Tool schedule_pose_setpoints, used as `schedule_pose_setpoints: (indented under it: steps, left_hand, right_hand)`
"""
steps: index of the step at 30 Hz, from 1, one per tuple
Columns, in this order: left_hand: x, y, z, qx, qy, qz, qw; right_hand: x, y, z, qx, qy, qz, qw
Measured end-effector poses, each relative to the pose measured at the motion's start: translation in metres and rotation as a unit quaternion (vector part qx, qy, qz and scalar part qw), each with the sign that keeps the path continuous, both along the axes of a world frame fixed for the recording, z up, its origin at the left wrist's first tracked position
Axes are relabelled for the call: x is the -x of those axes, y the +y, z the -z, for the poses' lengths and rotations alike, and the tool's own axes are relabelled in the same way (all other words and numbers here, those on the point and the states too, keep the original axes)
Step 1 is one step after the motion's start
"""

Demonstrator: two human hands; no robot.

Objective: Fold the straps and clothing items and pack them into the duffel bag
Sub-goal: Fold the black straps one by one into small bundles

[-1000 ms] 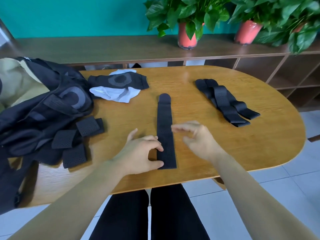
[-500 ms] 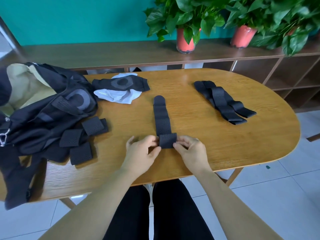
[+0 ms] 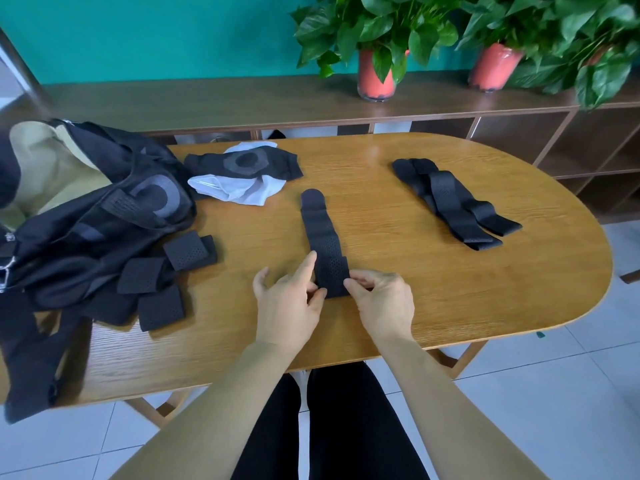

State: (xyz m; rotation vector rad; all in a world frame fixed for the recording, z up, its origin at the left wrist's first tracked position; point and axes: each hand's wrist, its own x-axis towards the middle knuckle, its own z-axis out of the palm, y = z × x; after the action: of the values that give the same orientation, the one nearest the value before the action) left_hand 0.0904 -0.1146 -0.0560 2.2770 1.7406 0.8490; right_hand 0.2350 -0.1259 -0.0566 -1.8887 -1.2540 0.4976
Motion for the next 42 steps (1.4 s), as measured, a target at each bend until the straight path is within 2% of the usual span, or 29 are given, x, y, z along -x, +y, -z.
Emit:
schedule_pose_setpoints:
  steps: [7,11,16,20,24,29,32,37,42]
  left_hand:
    - [0.002,0.004,0.003,-0.022,0.06,0.019,0.998]
    - [0.0,0.006,-0.006,0.029,0.107,0.02,0.994]
    - [-0.003,0.012,-0.016,0.076,0.164,0.025,0.983]
    - [-0.002,0.014,-0.014,0.096,0.175,0.036,0.979]
    - [0.002,0.012,-0.014,0.072,0.161,0.046,0.983]
    - [0.005,0.013,-0.018,0.115,0.156,0.086,0.977]
    - [0.01,0.013,-0.025,0.12,0.189,0.104,0.969]
    - [0.018,0.005,-0.032,0.099,0.213,0.137,0.962]
    - [0.025,-0.002,-0.031,0.087,0.199,0.158,0.963]
  right_hand:
    - [0.002,-0.001,0.003,-0.027,-0.013,0.004,1.0]
    - [0.003,-0.003,0.007,-0.03,-0.075,0.008,0.997]
    - [0.003,0.0,0.007,-0.013,-0.099,0.005,0.995]
    - [0.003,0.0,0.01,-0.01,-0.124,0.001,0.992]
    - [0.003,-0.001,0.012,-0.012,-0.162,-0.011,0.987]
    - [0.003,-0.003,0.008,0.001,-0.166,-0.032,0.986]
    - [-0.004,-0.005,0.005,0.013,-0.161,-0.082,0.983]
    - [-0.022,-0.015,0.0,-0.013,-0.162,-0.237,0.958]
    - [-0.023,-0.014,0.001,-0.028,-0.132,-0.265,0.955]
